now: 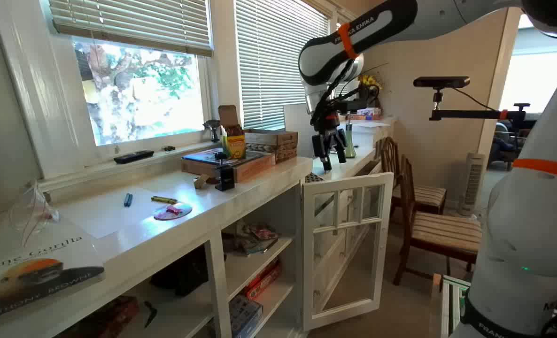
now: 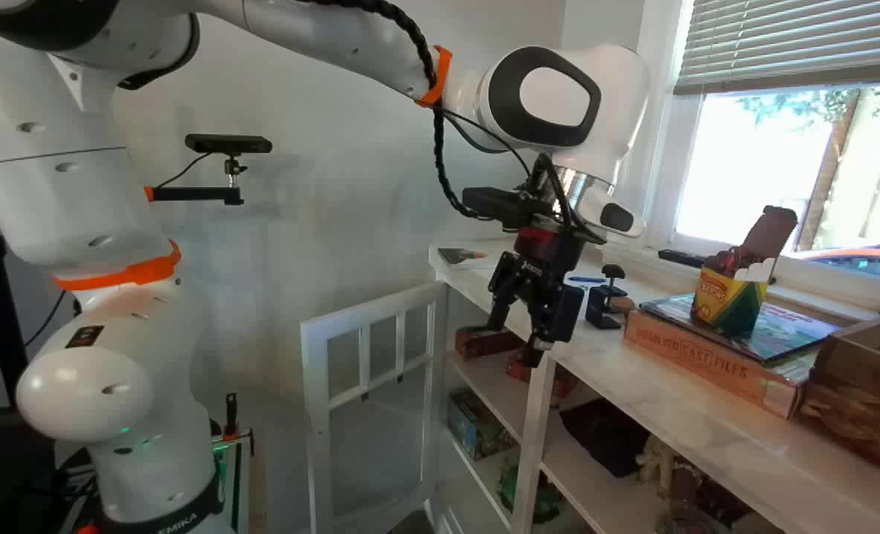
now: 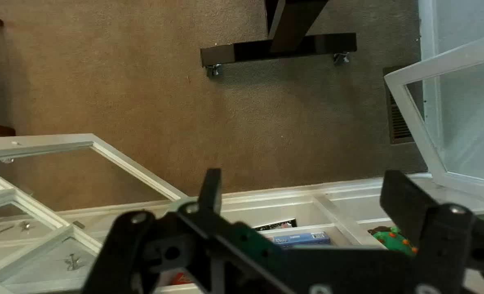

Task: Put the black object on the box, then move one wooden block to the left, then turn the hand of the clock to the left

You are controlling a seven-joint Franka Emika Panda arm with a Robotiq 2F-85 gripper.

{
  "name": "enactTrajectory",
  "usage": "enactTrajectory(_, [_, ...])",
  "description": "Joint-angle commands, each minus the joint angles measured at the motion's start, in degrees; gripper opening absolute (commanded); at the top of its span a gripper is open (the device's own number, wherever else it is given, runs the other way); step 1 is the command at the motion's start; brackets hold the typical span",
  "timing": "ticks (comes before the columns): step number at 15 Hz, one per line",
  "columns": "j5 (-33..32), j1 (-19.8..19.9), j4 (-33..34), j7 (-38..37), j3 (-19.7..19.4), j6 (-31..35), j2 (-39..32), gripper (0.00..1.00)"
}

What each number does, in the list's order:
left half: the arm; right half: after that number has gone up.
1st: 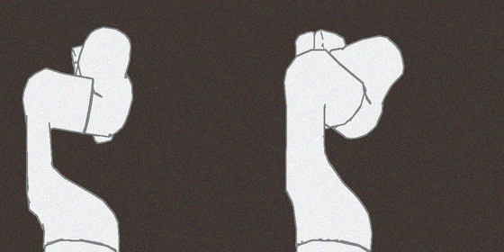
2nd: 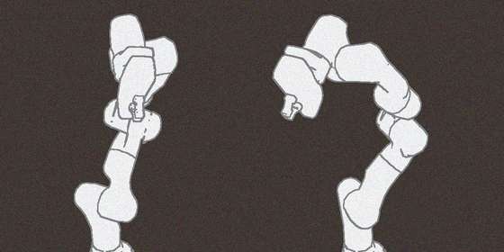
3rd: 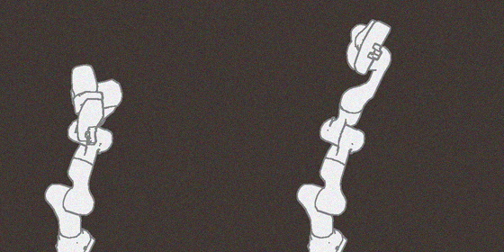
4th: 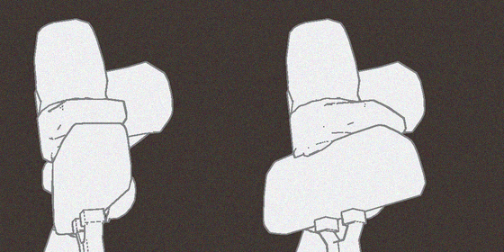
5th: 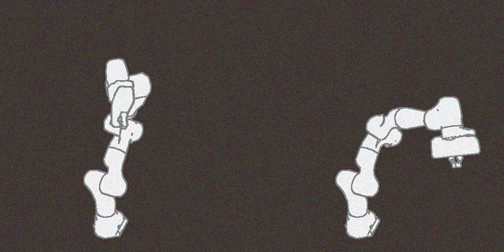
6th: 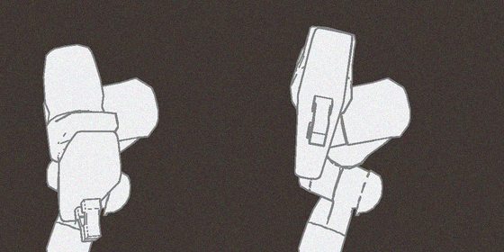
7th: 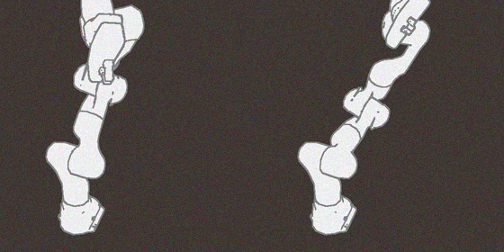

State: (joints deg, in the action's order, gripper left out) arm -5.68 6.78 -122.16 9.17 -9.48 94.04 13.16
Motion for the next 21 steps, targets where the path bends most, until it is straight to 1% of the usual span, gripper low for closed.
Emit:
enactTrajectory(1, [0.0,0.2,0.1,0.0,0.2,-0.1,0.0,1.0])
enactTrajectory(7, [0.0,0.2,0.1,0.0,0.2,-0.1,0.0,1.0])
enactTrajectory(8, [-0.3,0.5,1.1,-3.7,0.5,-0.3,-1.6,1.0])
enactTrajectory(9, [-0.7,0.5,1.1,-4.9,0.7,0.8,-1.9,1.0])
enactTrajectory(11, [0.1,-0.4,0.2,-5.5,1.5,9.4,-1.5,1.0])
enactTrajectory(12, [1.3,-1.0,-0.2,-3.6,1.7,14.1,-1.5,1.0])
enactTrajectory(16, [7.2,-3.2,-0.6,0.7,2.8,28.7,-2.8,1.0])
enactTrajectory(17, [9.3,-3.8,-1.1,2.0,2.8,32.7,-3.3,1.0])
enactTrajectory(19, [14.6,-5.1,-1.7,6.8,2.7,38.6,-4.0,1.0])
enactTrajectory(21, [20.9,-6.6,-1.7,13.0,2.5,41.8,-5.0,1.0])
